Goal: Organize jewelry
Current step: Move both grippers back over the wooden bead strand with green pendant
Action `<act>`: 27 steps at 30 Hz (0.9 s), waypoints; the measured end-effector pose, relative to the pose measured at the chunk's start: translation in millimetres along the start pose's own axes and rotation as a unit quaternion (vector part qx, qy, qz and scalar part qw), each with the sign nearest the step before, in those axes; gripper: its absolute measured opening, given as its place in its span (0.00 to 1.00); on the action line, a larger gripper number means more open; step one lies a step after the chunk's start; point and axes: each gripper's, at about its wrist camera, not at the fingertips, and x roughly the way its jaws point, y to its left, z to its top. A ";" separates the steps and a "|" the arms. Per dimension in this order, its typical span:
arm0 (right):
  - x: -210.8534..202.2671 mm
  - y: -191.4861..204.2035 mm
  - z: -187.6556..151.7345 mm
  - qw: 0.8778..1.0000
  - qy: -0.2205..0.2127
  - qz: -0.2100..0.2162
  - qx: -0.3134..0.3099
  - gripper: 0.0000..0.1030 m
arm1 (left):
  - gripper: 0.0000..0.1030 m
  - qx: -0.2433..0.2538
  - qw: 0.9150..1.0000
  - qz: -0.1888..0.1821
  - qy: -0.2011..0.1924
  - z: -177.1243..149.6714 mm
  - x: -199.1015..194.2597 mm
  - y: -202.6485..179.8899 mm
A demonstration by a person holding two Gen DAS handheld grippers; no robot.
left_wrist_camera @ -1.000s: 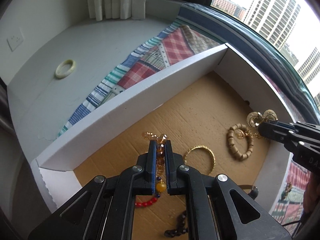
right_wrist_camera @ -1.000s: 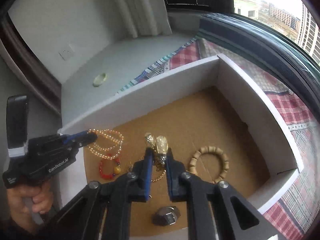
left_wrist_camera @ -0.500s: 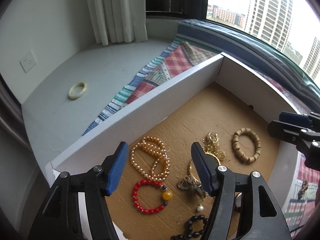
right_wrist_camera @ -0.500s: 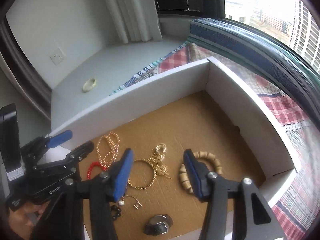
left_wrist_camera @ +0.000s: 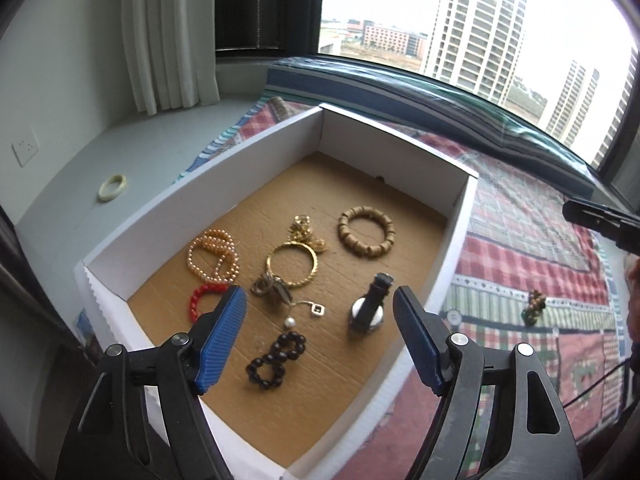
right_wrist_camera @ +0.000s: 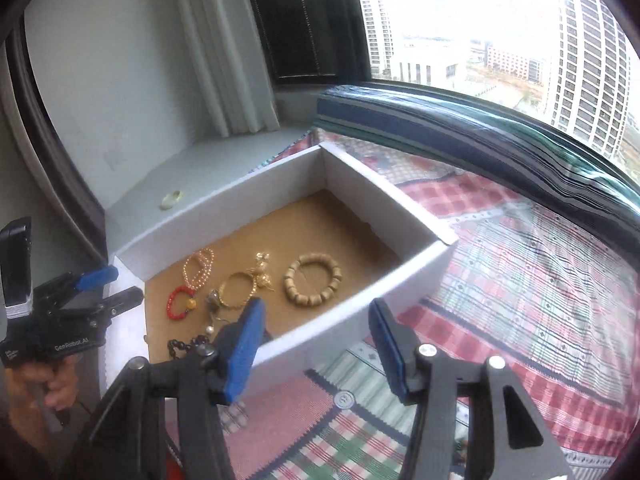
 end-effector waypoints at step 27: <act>-101.0 -168.5 -260.2 0.972 0.001 -0.080 0.220 0.53 | 0.40 0.287 0.921 -0.232 0.127 -44.3 185.9 -319.7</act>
